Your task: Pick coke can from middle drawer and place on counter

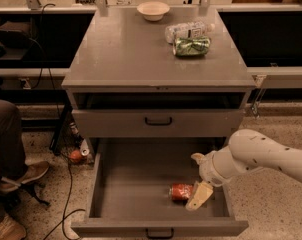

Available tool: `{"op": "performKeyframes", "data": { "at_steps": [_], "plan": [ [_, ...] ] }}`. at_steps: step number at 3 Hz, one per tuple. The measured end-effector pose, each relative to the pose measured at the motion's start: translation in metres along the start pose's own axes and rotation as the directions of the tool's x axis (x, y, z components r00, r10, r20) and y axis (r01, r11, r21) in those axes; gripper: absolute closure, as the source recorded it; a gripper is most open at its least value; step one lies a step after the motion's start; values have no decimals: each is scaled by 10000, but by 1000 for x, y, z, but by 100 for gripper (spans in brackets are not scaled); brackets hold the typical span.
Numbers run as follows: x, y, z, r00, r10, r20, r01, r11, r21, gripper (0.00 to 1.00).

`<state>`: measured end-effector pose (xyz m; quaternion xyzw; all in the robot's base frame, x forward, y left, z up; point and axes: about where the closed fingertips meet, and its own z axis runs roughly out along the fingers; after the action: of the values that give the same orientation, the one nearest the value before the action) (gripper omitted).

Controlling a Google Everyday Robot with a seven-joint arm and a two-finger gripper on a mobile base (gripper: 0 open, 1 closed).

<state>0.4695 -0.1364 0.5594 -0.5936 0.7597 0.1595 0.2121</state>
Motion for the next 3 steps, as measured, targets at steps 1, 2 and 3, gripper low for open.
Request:
{"op": "performKeyframes", "data": {
  "at_steps": [1, 2, 3],
  "plan": [
    [4, -10, 7, 9987, -421, 281, 415, 9989, 194, 0],
    [14, -32, 23, 9918, -1069, 705, 1023, 9926, 653, 0],
    [29, -48, 49, 9880, -1336, 776, 1272, 9885, 814, 0]
  ]
}}
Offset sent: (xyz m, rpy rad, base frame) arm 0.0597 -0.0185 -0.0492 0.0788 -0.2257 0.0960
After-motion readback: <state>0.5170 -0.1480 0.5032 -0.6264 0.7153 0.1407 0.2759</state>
